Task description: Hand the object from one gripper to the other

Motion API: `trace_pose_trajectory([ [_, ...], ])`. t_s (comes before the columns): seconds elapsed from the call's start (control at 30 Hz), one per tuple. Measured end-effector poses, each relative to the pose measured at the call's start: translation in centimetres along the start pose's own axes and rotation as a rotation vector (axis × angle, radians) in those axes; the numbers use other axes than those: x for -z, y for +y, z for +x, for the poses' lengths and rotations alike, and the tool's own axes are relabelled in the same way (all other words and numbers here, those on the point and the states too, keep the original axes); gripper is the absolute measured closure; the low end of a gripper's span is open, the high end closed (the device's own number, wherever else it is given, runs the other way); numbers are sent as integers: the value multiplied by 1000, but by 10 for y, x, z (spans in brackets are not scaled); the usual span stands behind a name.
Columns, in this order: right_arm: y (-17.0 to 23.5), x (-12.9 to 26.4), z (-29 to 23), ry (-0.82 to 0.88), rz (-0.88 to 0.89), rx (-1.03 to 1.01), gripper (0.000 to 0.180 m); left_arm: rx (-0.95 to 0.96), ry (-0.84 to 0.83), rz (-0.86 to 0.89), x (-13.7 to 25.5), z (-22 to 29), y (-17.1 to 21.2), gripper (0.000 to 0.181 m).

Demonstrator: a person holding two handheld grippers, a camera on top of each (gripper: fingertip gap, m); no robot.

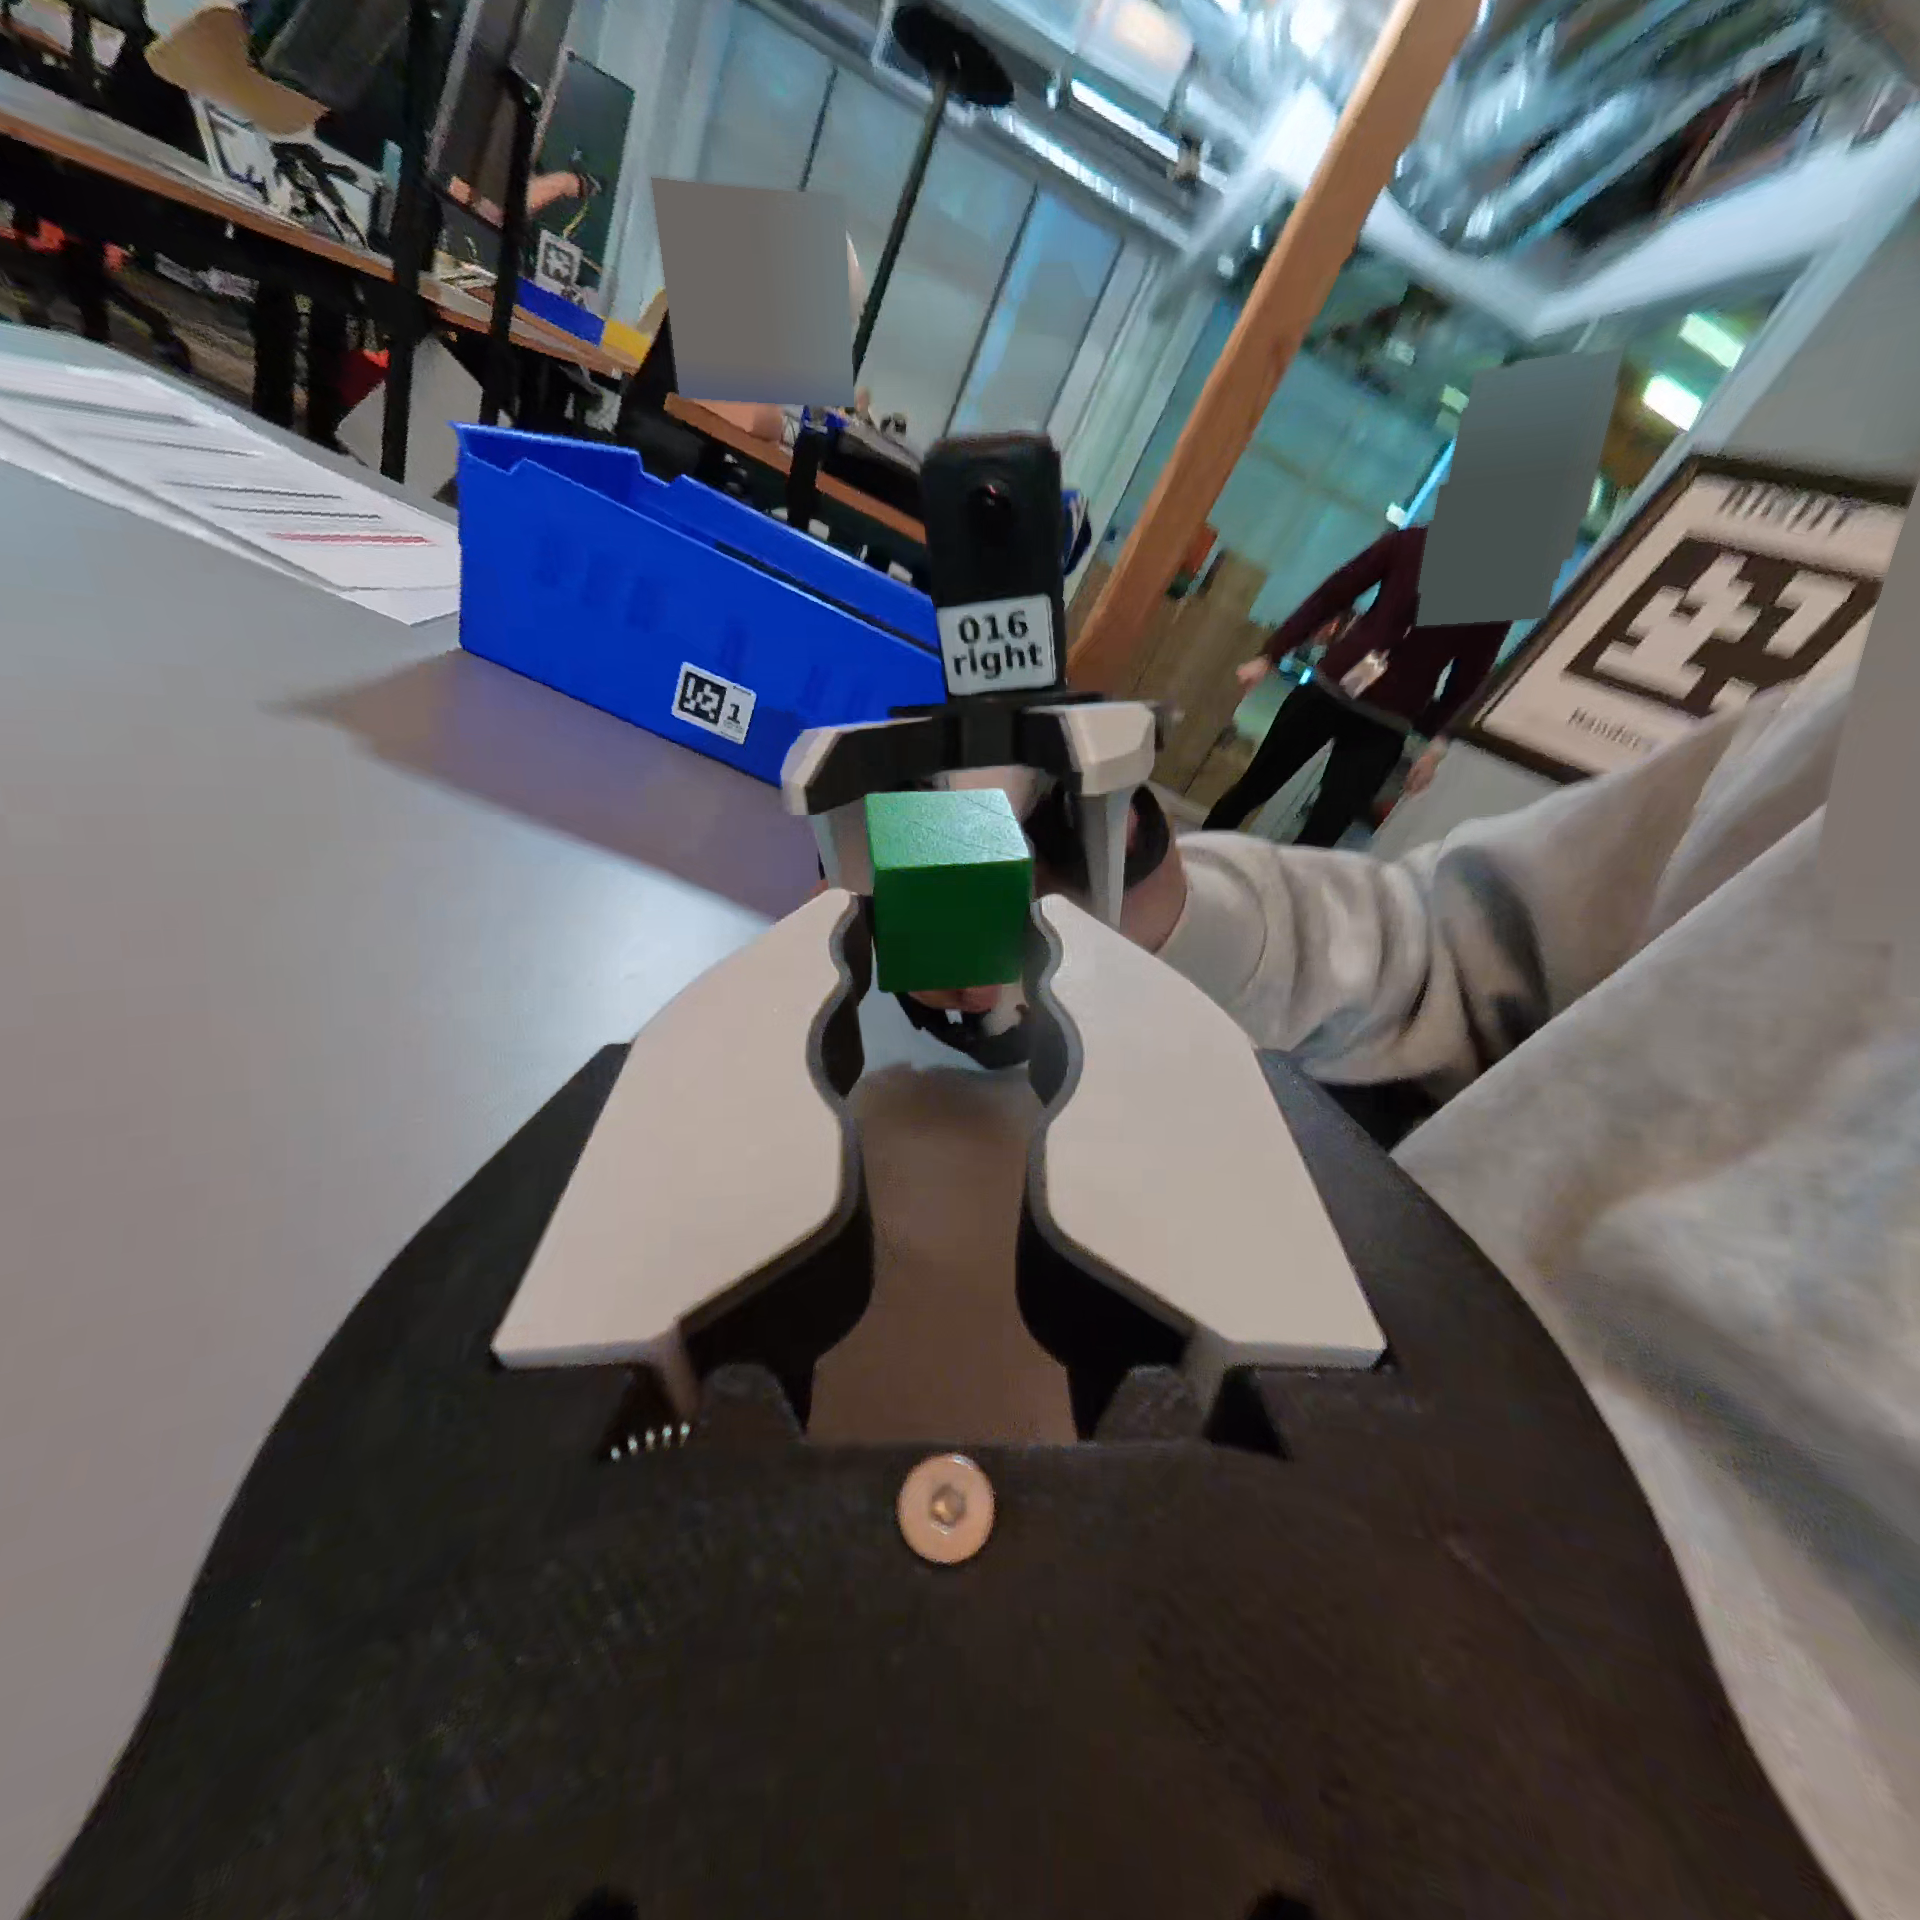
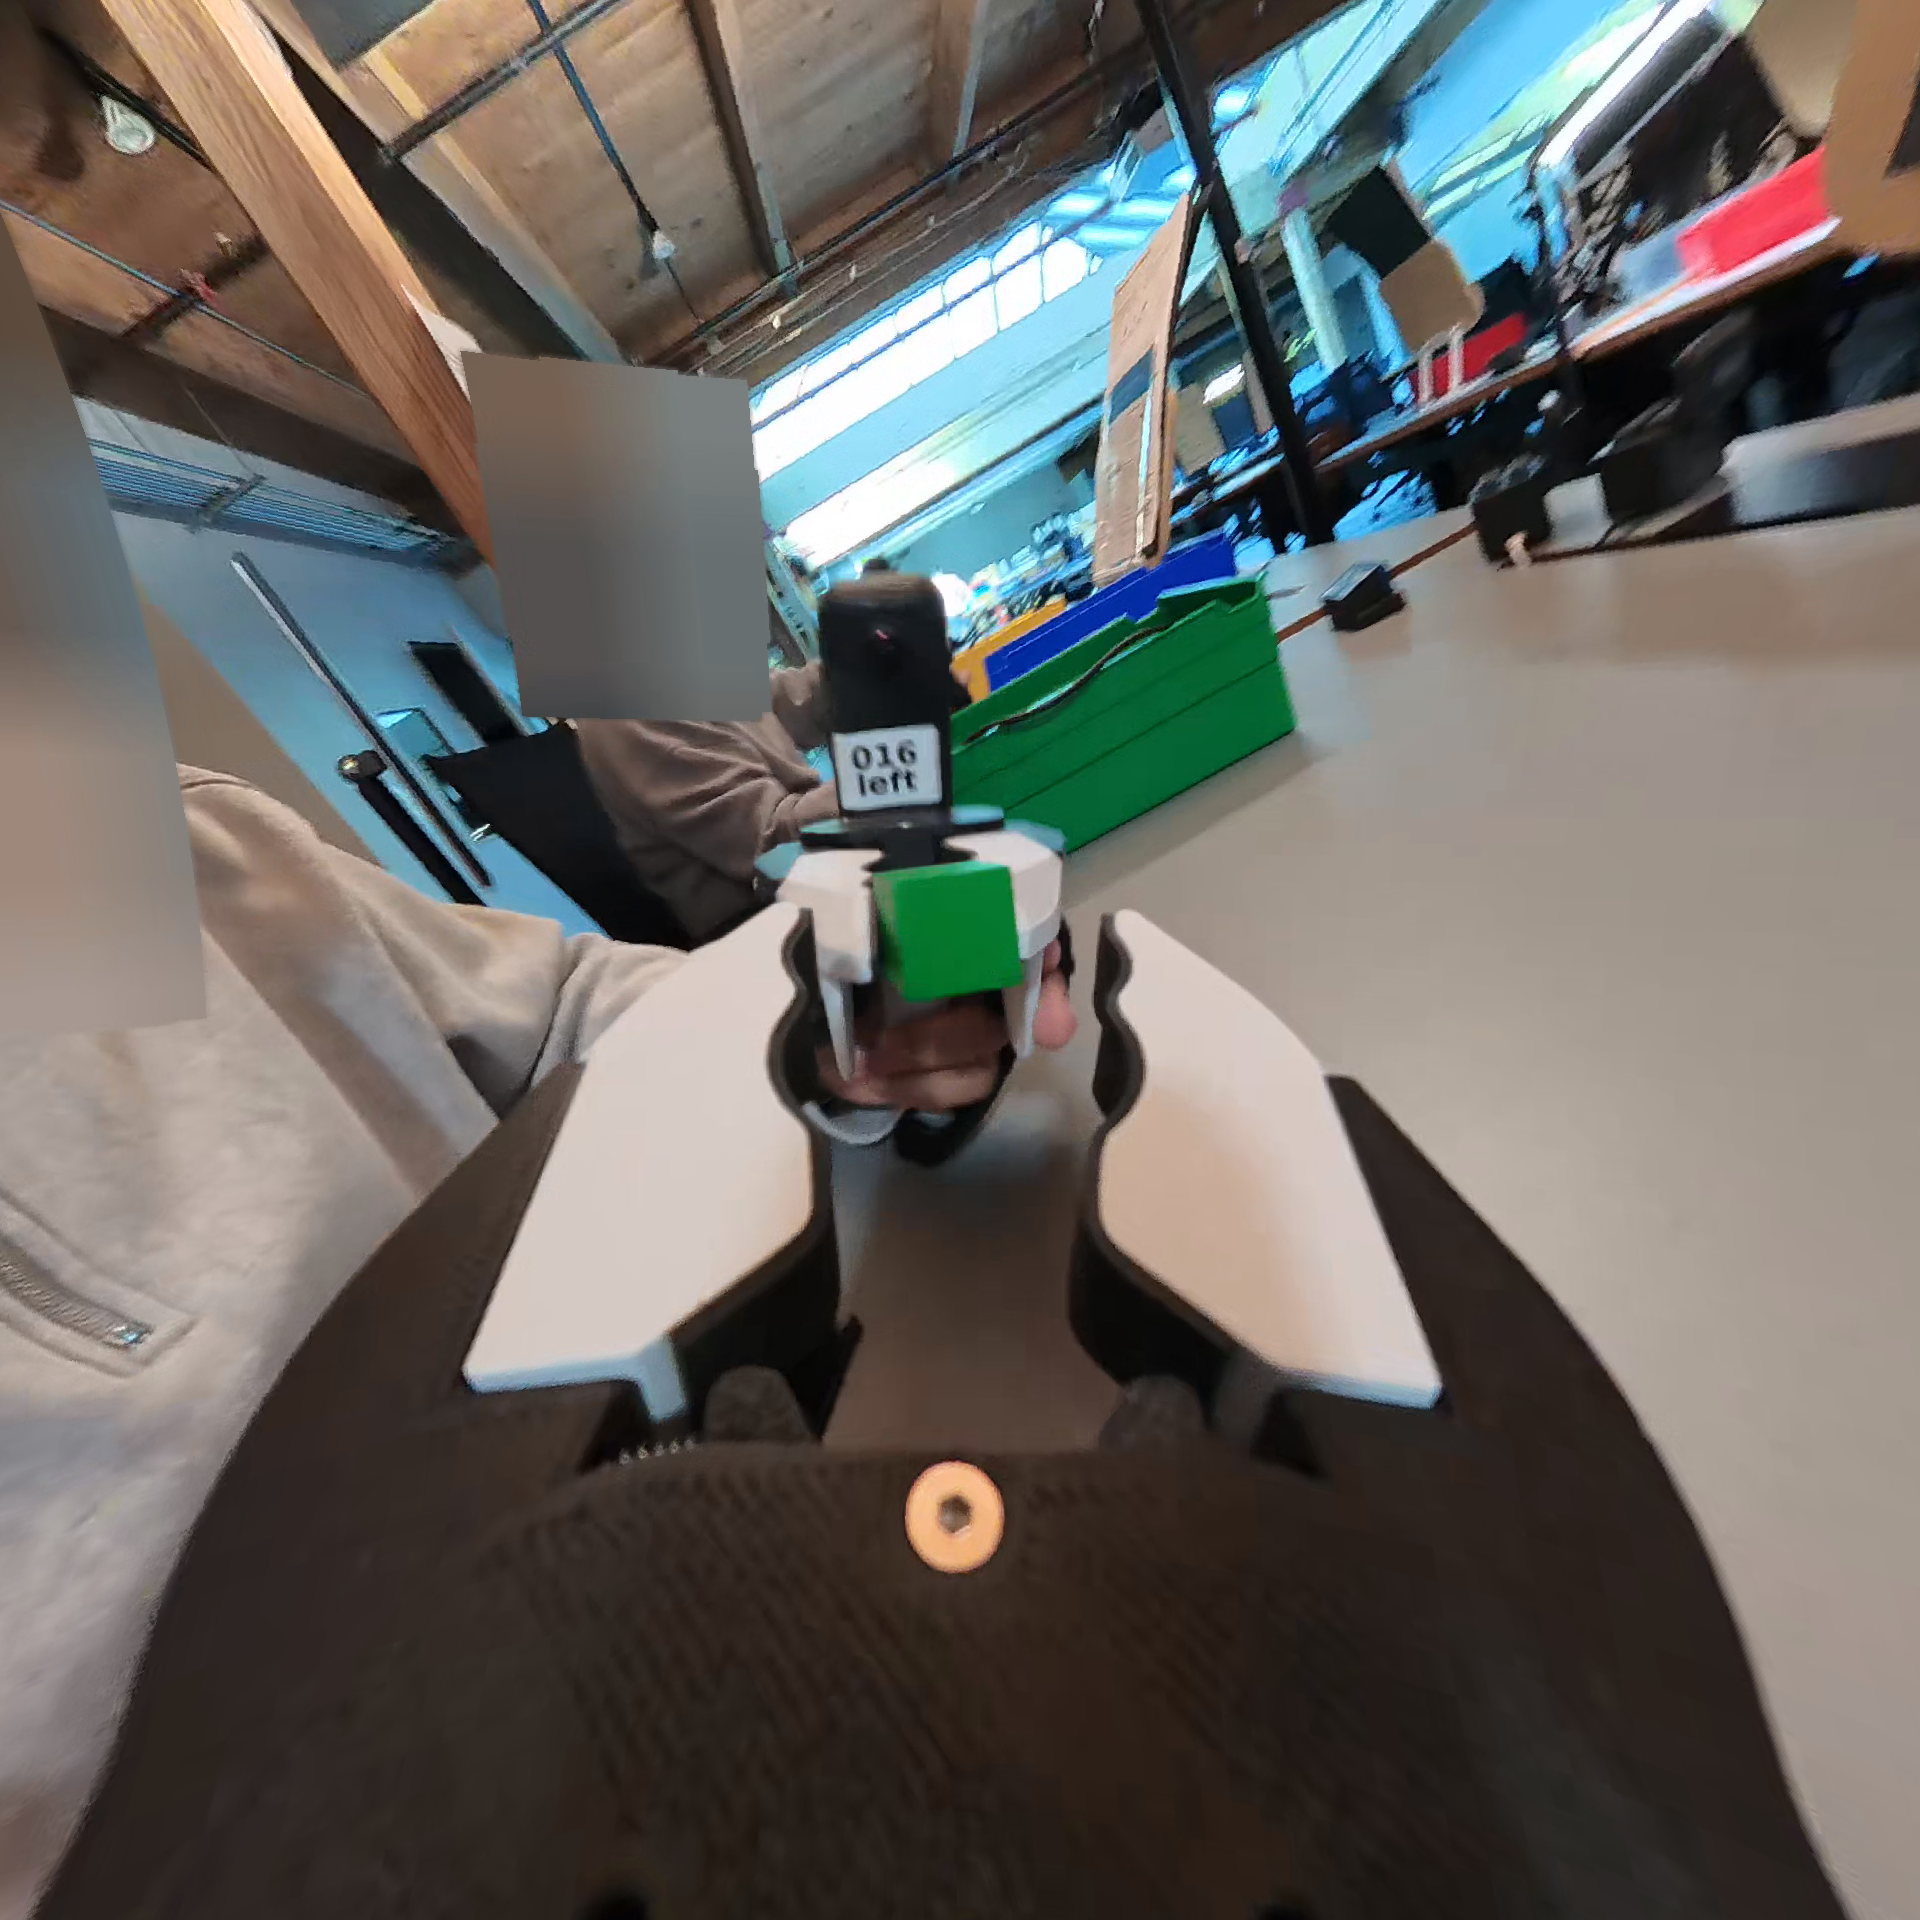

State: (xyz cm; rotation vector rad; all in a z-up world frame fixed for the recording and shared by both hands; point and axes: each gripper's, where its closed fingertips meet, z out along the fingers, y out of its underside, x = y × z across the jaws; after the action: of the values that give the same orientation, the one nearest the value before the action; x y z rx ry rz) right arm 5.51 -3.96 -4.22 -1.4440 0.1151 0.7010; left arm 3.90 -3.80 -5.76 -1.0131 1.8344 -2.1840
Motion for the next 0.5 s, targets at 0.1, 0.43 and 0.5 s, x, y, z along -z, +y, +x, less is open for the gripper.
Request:
trace_pose_trajectory([
  [0.1,7,-4,-5,-30,-41,-7,129,-67,27,-62,-4,8,9,152],
  [0.43,23,-8,-16,-87,-148,54,144,-63,106,-105,-1,15,13,152],
  [0.5,26,-8,-17,-88,-163,66,147,-79,107,-124,-1,16,16,152],
])
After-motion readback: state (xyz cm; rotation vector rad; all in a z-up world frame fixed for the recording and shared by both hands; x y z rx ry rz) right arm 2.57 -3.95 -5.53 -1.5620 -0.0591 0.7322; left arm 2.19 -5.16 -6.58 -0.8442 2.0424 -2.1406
